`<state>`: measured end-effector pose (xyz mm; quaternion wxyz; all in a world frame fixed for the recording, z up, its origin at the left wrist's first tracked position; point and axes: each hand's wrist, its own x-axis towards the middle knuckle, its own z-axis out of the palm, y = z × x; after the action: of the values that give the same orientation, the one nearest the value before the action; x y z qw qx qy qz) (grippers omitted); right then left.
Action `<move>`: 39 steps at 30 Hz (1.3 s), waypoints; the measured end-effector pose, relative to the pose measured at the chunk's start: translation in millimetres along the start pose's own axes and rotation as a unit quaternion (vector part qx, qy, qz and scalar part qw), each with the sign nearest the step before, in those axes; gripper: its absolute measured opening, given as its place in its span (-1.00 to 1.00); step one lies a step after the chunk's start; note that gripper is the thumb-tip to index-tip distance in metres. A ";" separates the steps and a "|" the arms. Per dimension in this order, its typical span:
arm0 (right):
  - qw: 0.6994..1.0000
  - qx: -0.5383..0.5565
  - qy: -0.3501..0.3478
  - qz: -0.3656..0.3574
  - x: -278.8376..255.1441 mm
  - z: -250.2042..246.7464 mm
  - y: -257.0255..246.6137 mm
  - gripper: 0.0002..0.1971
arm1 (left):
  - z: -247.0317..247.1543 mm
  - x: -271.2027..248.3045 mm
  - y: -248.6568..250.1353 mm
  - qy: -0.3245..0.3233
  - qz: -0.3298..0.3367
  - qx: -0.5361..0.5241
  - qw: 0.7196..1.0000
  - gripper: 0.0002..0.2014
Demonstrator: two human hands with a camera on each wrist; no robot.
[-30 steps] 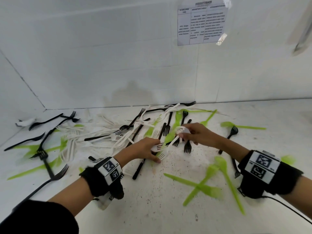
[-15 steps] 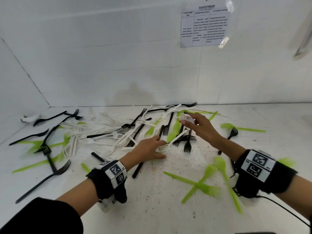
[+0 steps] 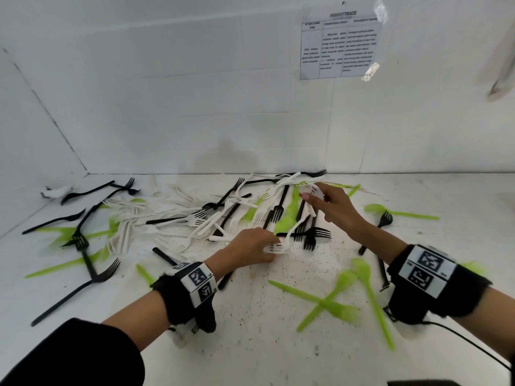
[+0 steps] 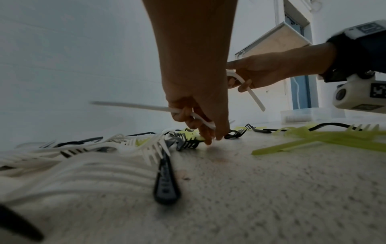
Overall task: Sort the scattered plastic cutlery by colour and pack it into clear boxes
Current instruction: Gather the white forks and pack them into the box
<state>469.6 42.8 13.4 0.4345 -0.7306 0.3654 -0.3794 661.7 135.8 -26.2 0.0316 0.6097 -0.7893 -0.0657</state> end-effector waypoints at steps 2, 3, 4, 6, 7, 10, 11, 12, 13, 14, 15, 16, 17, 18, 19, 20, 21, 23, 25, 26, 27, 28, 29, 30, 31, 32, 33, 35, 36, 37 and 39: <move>1.000 0.001 0.007 0.003 -0.2 1.1 -0.1 -0.84 | -2.2 -2.5 -2.5 0.040 -0.017 -0.064 0.997 -0.75; 1.000 -0.001 0.012 0.005 0.1 1.6 0.1 -0.83 | -3.9 -3.1 -4.7 0.064 -0.030 -0.114 0.991 -0.84; 1.000 0.000 0.015 0.007 1.3 2.6 0.4 -0.81 | -5.7 -2.7 -8.3 0.089 -0.047 -0.162 0.982 -0.91; 1.000 0.000 0.020 0.014 4.0 5.6 0.9 -0.77 | -11.9 -2.0 -12.8 0.130 -0.076 -0.219 0.964 -0.89; 1.000 -0.005 0.026 0.017 5.8 7.9 1.8 -0.74 | -15.4 -1.2 -14.9 0.147 -0.087 -0.235 0.957 -0.86; 0.999 -0.010 0.028 0.022 7.4 16.0 1.6 -0.73 | -28.6 0.9 -20.5 0.189 -0.127 -0.313 0.922 -0.78; 0.999 0.004 0.019 0.027 7.6 19.1 2.3 -0.75 | -32.6 1.2 -23.1 0.200 -0.140 -0.347 0.906 -0.79; 0.999 0.023 0.009 0.033 7.1 22.8 2.2 -0.76 | -35.8 1.0 -26.4 0.209 -0.154 -0.371 0.892 -0.83; 0.999 0.038 -0.002 0.038 5.7 26.5 1.9 -0.78 | -39.6 0.2 -29.3 0.218 -0.170 -0.388 0.879 -0.87; 0.998 0.045 -0.012 0.037 4.1 30.5 1.3 -0.80 | -43.0 -0.7 -32.0 0.229 -0.185 -0.407 0.865 -0.90; 0.998 0.048 -0.023 0.039 2.3 34.6 0.4 -0.82 | -46.2 -2.5 -34.5 0.240 -0.197 -0.433 0.846 -0.92; 0.997 0.057 -0.034 0.043 0.6 39.2 -0.9 -0.83 | -49.4 -4.7 -36.3 0.253 -0.208 -0.460 0.825 -0.93; 0.995 0.071 -0.049 0.050 -0.8 44.2 -2.8 -0.84 | -52.5 -7.9 -38.2 0.265 -0.217 -0.483 0.806 -0.93; 0.993 0.078 -0.063 0.054 -2.3 49.1 -5.4 -0.84 | -54.6 -12.0 -41.3 0.282 -0.226 -0.501 0.787 -0.92; 0.993 0.080 -0.068 0.055 -3.0 54.4 -7.6 -0.83 | -56.0 -16.5 -44.6 0.298 -0.233 -0.512 0.771 -0.94; 0.993 0.078 -0.068 0.059 -3.2 59.9 -9.3 -0.82 | -57.1 -21.9 -48.9 0.317 -0.240 -0.518 0.757 -0.97; 0.993 0.076 -0.065 0.065 -3.5 65.2 -10.6 -0.81 | -57.0 -27.2 -54.6 0.339 -0.250 -0.516 0.746 -0.95; 0.992 0.070 -0.070 0.075 -5.0 75.6 -12.7 -0.77 | -56.8 -37.7 -66.8 0.379 -0.276 -0.504 0.726 -0.87; 0.994 0.030 -0.091 0.048 -7.0 87.1 -14.5 -0.75 | -58.3 -49.1 -78.2 0.409 -0.293 -0.499 0.706 -0.78; 0.994 -0.013 -0.106 0.021 -8.1 93.3 -15.4 -0.75 | -59.7 -55.0 -83.0 0.419 -0.298 -0.498 0.699 -0.74; 0.990 -0.067 -0.127 -0.011 -9.1 99.7 -17.3 -0.76 | -61.3 -61.1 -87.3 0.426 -0.303 -0.496 0.694 -0.72; 0.979 -0.128 -0.156 -0.039 -10.2 106.9 -19.3 -0.76 | -62.6 -66.8 -91.6 0.430 -0.308 -0.495 0.689 -0.71; 0.962 -0.186 -0.190 -0.060 -11.4 115.1 -21.9 -0.75 | -64.0 -72.3 -95.2 0.432 -0.312 -0.498 0.685 -0.71; 0.944 -0.234 -0.221 -0.073 -13.1 123.5 -24.8 -0.75 | -65.0 -77.7 -98.9 0.431 -0.318 -0.499 0.682 -0.72; 0.929 -0.267 -0.245 -0.078 -14.4 132.4 -27.1 -0.74 | -66.1 -82.8 -101.7 0.426 -0.323 -0.498 0.683 -0.74; 0.920 -0.284 -0.259 -0.078 -15.7 141.0 -30.0 -0.71 | -67.3 -87.4 -103.6 0.422 -0.327 -0.496 0.685 -0.77; 0.917 -0.288 -0.266 -0.071 -16.6 149.0 -32.4 -0.67 | -68.7 -92.0 -105.2 0.420 -0.330 -0.497 0.684 -0.79; 0.914 -0.282 -0.288 -0.045 -18.2 162.3 -37.8 -0.61 | -71.7 -100.4 -107.8 0.425 -0.332 -0.508 0.672 -0.82; 0.906 -0.289 -0.308 -0.037 -19.1 167.3 -39.3 -0.61 | -72.9 -104.6 -109.2 0.426 -0.334 -0.513 0.666 -0.82; 0.891 -0.310 -0.332 -0.031 -20.2 171.2 -40.4 -0.63 | -73.9 -109.0 -110.0 0.421 -0.336 -0.520 0.663 -0.83; 0.858 -0.368 -0.358 -0.027 -22.1 175.7 -40.2 -0.69 | -75.2 -117.2 -112.5 0.407 -0.334 -0.536 0.660 -0.85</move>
<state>621.1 139.0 -14.0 0.2240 -0.9322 0.2782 0.0588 809.1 216.3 35.8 0.6468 0.6757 -0.2698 -0.2287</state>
